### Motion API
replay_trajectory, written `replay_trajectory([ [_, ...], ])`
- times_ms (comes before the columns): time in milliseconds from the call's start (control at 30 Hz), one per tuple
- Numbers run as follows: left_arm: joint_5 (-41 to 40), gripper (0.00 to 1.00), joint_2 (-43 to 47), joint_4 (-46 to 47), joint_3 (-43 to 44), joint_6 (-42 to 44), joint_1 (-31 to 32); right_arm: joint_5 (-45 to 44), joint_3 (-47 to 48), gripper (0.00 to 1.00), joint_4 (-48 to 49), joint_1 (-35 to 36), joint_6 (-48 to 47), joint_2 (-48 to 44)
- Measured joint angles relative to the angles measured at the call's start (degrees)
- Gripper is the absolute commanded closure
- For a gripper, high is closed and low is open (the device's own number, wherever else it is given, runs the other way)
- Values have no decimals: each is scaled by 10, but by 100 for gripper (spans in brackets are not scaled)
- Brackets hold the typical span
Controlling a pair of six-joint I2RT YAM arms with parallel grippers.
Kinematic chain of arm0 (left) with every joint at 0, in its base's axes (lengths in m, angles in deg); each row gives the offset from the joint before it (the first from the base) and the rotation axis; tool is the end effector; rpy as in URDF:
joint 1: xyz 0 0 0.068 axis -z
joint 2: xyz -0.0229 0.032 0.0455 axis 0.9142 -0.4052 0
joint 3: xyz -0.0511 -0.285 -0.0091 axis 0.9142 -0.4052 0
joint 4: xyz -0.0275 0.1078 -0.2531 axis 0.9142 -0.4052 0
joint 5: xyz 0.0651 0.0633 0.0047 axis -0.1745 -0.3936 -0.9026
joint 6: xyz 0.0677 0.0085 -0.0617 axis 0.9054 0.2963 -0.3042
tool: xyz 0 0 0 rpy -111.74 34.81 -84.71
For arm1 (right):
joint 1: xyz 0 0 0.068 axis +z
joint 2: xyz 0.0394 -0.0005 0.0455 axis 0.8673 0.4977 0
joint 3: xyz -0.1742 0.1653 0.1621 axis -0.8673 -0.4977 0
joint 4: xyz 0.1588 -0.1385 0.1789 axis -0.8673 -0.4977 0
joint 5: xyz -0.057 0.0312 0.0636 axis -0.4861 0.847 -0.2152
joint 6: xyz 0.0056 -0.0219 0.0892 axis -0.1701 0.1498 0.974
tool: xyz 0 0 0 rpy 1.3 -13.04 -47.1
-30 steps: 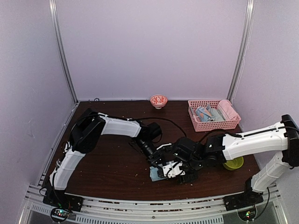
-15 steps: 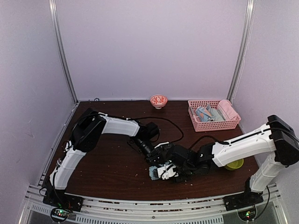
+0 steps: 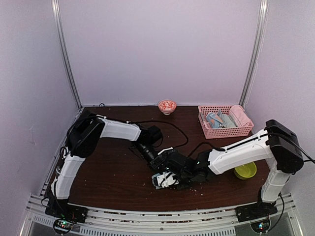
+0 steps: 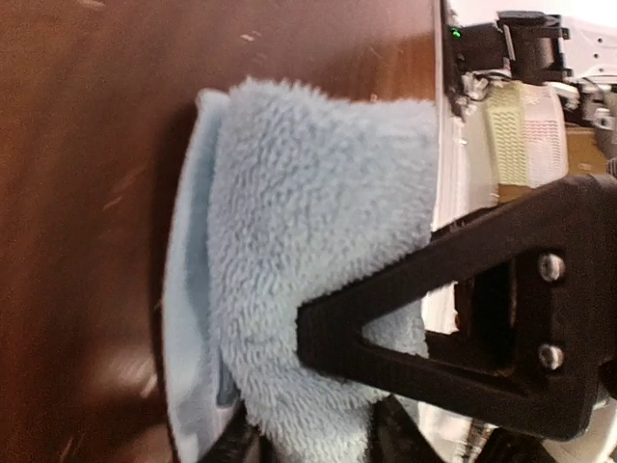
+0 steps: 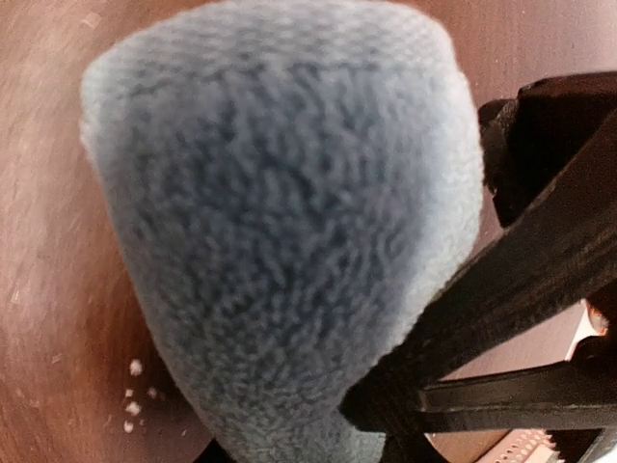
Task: Roll the towels
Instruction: Roll the towel at the center of the board, then pick up the towel from the center of the board.
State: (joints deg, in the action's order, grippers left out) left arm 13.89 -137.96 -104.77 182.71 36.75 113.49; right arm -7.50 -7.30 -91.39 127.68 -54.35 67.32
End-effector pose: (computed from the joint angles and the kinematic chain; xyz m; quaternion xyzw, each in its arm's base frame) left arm 0.2676 -0.3953 0.0741 -0.3825 -0.7816 0.4670 0.1574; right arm 0.1589 0.3403 0.1049 -0.7756 0.5804 -0.0456 0.2438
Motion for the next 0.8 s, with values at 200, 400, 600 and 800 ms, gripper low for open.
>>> replay_trajectory([
  [200, -127, 56, 134, 103, -146, -26, -44, 63, 83, 89, -22, -31, 0, 55],
  [400, -240, 56, 231, 157, -237, -60, -88, 166, 116, 95, -79, -77, 15, 51],
  [600, -363, 56, 342, 187, -279, -77, -119, 244, 165, 97, -178, -142, 66, 41],
  [800, -429, 56, 381, 198, -285, -70, -133, 290, 247, 99, -240, -212, 109, 41],
])
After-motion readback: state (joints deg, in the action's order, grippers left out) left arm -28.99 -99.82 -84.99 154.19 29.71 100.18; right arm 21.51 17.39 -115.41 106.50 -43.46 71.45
